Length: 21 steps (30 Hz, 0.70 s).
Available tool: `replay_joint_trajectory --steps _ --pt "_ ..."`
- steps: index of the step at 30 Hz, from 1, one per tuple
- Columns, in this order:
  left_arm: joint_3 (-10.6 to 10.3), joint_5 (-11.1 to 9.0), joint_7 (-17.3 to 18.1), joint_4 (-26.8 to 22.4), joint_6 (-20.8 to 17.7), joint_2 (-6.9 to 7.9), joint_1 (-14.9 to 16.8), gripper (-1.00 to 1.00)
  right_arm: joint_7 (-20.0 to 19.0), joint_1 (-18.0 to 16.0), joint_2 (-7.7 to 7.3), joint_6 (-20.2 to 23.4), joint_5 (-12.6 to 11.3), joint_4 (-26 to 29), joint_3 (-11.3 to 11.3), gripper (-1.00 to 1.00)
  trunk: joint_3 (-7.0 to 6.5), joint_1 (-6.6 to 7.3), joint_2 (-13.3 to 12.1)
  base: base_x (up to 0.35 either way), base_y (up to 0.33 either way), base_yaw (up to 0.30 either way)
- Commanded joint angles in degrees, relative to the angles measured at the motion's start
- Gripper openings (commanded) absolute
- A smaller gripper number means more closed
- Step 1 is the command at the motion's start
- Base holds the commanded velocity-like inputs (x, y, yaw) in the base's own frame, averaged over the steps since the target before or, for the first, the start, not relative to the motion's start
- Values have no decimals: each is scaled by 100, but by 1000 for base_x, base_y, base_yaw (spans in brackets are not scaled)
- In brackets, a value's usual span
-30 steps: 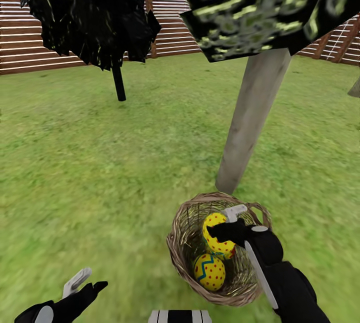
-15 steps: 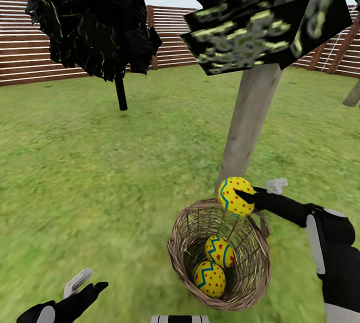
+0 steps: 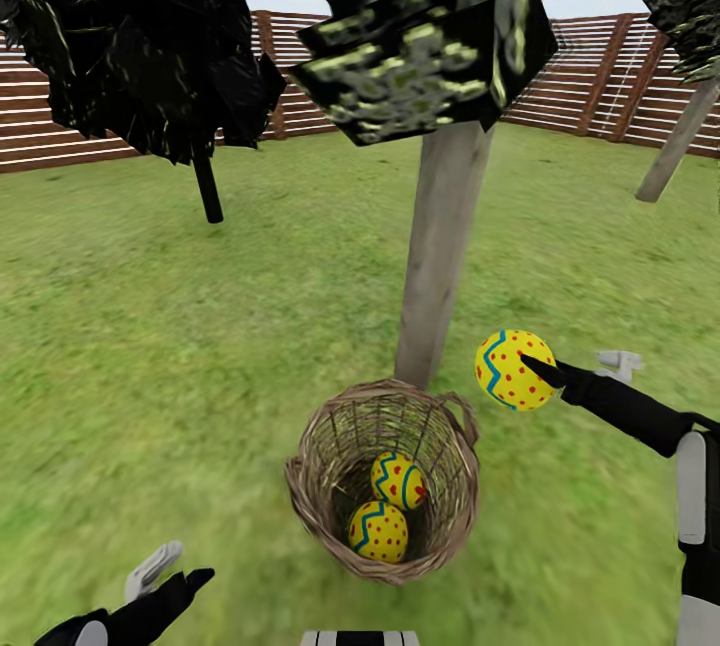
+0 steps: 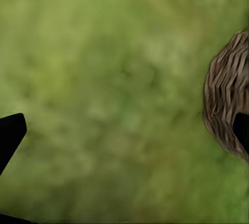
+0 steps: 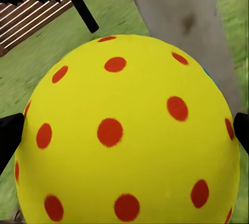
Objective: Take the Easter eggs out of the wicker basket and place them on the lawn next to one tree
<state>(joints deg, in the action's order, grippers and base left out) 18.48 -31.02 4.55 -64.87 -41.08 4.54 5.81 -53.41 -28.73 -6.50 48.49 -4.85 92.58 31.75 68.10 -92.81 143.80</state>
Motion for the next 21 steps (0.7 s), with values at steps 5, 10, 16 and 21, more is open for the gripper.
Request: replay_joint_trajectory --steps 5,10,16,21 --pt "303 -57 106 -727 406 30 -714 100 461 -221 24 330 15 -58 43 -100 4 3 2 -79 -303 -3" --pt "662 -73 226 -1254 486 -8 -1067 100 1660 -303 21 506 20 -553 -48 -100 4 3 2 -8 -313 0" --pt "1028 -120 364 -1327 489 -43 -1132 100 2383 -339 60 360 284 -1399 -1077 -100 4 3 2 -1 -315 0" --pt "1059 -115 349 -1327 487 -40 -1135 100 2592 -335 99 -71 351 -1646 -1331 -100 4 3 2 0 -316 0"
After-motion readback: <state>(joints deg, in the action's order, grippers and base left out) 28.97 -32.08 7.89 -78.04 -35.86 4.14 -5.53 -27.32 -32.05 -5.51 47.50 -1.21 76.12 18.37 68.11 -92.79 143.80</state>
